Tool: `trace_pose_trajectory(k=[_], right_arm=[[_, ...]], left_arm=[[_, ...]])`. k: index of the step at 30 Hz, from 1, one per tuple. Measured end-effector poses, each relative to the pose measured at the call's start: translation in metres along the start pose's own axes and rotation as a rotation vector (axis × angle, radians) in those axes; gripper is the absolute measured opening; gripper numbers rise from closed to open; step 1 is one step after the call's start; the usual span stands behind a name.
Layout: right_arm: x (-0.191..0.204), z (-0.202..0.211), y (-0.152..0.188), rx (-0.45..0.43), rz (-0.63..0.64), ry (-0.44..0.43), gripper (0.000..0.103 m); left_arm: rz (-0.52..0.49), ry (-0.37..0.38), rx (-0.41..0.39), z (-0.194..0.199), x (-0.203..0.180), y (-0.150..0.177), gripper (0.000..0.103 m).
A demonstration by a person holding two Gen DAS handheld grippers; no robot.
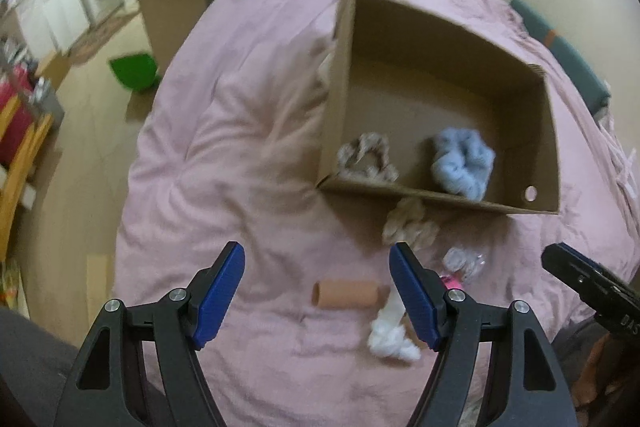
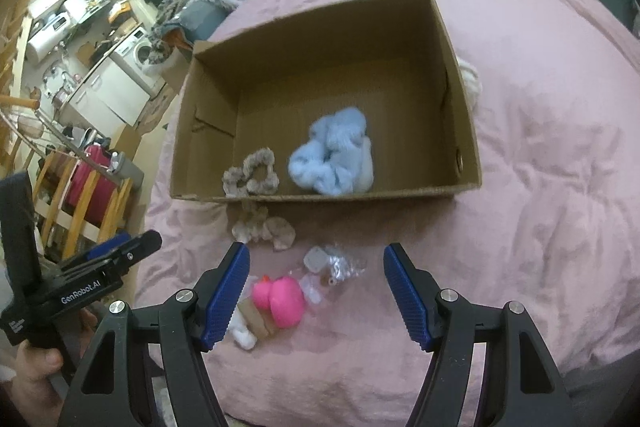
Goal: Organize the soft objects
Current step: 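Withdraw both tools from the box toward the remaining items, then grasp the clear plastic bag with the right tool while the left tool grasps the cardboard tube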
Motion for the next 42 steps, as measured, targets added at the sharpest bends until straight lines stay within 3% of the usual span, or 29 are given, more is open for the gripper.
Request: trace_pose_trajectory(k=[4,8,11,12,14,20,25,28,35,39,42], right_arm=[[-0.003,-0.010,0.001,0.030,-0.029,0.001,0.073],[-0.008,-0.015,-0.001,0.037,-0.056,0.022,0.073],[-0.013,-0.019,-0.001,0.054,-0.080,0.020,0.073],[-0.014,-0.020,-0.001,0.058,-0.084,0.022,0.074],[-0.015,-0.022,-0.001,0.064,-0.090,0.025,0.073],[-0.016,-0.025,-0.001,0.075,-0.099,0.024,0.073],[-0.016,-0.027,-0.002,0.083,-0.098,0.021,0.073],[-0.016,-0.028,-0.001,0.087,-0.096,0.020,0.073],[-0.022,-0.029,-0.001,0.107,-0.124,0.003,0.073],[-0.024,-0.041,0.002,0.170,-0.164,-0.057,0.074],[-0.023,-0.060,0.006,0.256,-0.195,-0.104,0.073]], left_arm=[[0.083,-0.045,0.034,-0.012,0.020,0.001,0.072],[0.156,0.020,0.147,-0.036,0.029,0.010,0.071],[0.183,0.095,0.237,-0.057,0.024,0.019,0.063],[0.185,0.104,0.260,-0.063,0.022,0.021,0.061],[0.173,0.106,0.293,-0.075,0.017,0.024,0.047],[0.051,0.045,0.335,-0.096,0.001,0.028,0.046],[0.021,0.043,0.326,-0.094,0.000,0.028,0.012],[0.052,0.059,0.293,-0.082,0.005,0.025,0.008],[0.144,0.005,0.199,-0.046,0.032,0.017,0.007],[0.169,0.079,0.162,-0.031,0.036,0.011,0.007],[0.110,0.113,0.136,-0.024,0.017,0.008,0.007]])
Point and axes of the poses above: each gripper's, at about its wrist camera, not at the fingertips, and z roughly against the way its jaws point, x to its left, y to its underside, the point moved 3 cm from there along -z, roughly the way its jaws point, and after that the axes turned 11 degrees about y, right-handed, at the moved point
